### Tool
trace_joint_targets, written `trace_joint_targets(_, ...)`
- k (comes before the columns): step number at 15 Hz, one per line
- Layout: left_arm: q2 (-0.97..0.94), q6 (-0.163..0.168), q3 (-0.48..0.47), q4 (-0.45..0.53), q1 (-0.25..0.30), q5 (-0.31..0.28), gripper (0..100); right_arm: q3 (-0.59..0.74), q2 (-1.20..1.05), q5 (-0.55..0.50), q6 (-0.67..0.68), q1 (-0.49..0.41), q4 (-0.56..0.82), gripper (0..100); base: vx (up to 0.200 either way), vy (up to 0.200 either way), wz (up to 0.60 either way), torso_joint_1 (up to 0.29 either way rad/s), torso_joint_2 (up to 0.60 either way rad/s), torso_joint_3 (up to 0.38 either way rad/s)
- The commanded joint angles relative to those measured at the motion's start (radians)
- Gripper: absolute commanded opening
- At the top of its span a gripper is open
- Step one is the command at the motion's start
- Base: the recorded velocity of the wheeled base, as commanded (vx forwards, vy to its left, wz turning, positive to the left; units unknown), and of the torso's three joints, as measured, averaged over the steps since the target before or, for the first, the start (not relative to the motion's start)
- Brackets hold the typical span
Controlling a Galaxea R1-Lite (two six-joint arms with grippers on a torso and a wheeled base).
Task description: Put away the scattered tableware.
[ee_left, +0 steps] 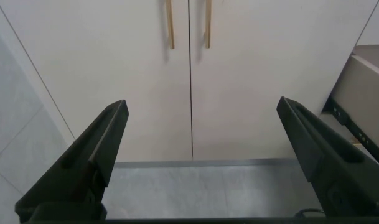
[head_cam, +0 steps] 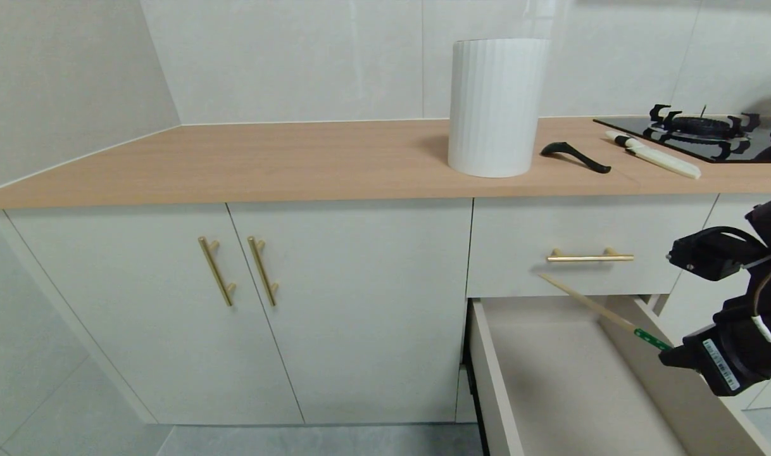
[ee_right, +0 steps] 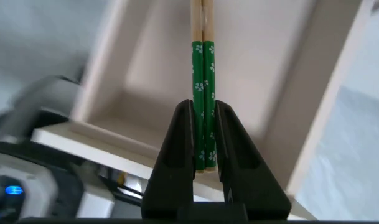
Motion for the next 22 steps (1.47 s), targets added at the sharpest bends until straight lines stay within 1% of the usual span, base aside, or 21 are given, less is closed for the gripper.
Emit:
trace_joint_targets(1, 0.000, 0.000, 0.000, 0.000, 0.000, 0.000, 100, 0.003, 0.072, -0.001, -0.001, 0.001, 0.005, 0, 0.000, 0.000, 0.00, 0.000, 0.00, 0.000)
trace_joint_targets(3, 0.000, 0.000, 0.000, 0.000, 0.000, 0.000, 100, -0.002, 0.147, 0.000, 0.003, 0.003, -0.004, 0, 0.000, 0.000, 0.00, 0.000, 0.00, 0.000)
trace_joint_targets(5, 0.000, 0.000, 0.000, 0.000, 0.000, 0.000, 100, -0.015, 0.253, 0.000, 0.048, 0.018, -0.006, 0, 0.000, 0.000, 0.00, 0.000, 0.00, 0.000)
trace_joint_targets(7, 0.000, 0.000, 0.000, 0.000, 0.000, 0.000, 100, -0.019, 0.322, 0.000, 0.049, 0.016, -0.015, 0, 0.000, 0.000, 0.00, 0.000, 0.00, 0.000)
trace_joint_targets(8, 0.000, 0.000, 0.000, 0.000, 0.000, 0.000, 100, -0.025, 0.408, 0.000, 0.052, 0.016, -0.055, 0, 0.000, 0.000, 0.00, 0.000, 0.00, 0.000)
trace_joint_targets(10, 0.000, 0.000, 0.000, 0.000, 0.000, 0.000, 100, -0.028, 0.487, 0.000, 0.072, 0.015, -0.098, 0, 0.000, 0.000, 0.00, 0.000, 0.00, 0.000)
trace_joint_targets(11, 0.000, 0.000, 0.000, 0.000, 0.000, 0.000, 100, -0.061, 0.587, 0.000, 0.161, 0.015, -0.175, 0, 0.000, 0.000, 0.00, 0.000, 0.00, 0.000)
trace_joint_targets(12, 0.000, 0.000, 0.000, 0.000, 0.000, 0.000, 100, -0.089, 0.658, -0.004, 0.235, 0.016, -0.208, 0, 0.000, 0.000, 0.00, 0.000, 0.00, 0.000)
trace_joint_targets(13, 0.000, 0.000, 0.000, 0.000, 0.000, 0.000, 100, -0.109, 0.716, -0.009, 0.262, 0.015, -0.228, 0, 0.000, 0.000, 0.00, 0.000, 0.00, 0.000)
trace_joint_targets(17, 0.000, 0.000, 0.000, 0.000, 0.000, 0.000, 100, -0.124, 0.823, -0.010, 0.267, 0.007, -0.301, 0, 0.000, 0.000, 0.00, 0.000, 0.00, 0.000)
trace_joint_targets(18, 0.000, 0.000, 0.000, 0.000, 0.000, 0.001, 100, -0.124, 0.863, -0.012, 0.269, 0.009, -0.345, 0, 0.000, 0.000, 0.00, 0.000, 0.00, 0.000)
trace_joint_targets(19, 0.000, 0.000, 0.000, 0.000, 0.000, 0.000, 100, -0.123, 0.891, -0.027, 0.269, 0.009, -0.383, 0, 0.000, 0.000, 0.00, 0.000, 0.00, 0.000)
trace_joint_targets(22, 0.000, 0.000, 0.000, 0.000, 0.000, 0.000, 100, -0.126, 0.955, -0.082, 0.267, 0.012, -0.409, 0, 0.000, 0.000, 0.00, 0.000, 0.00, 0.000)
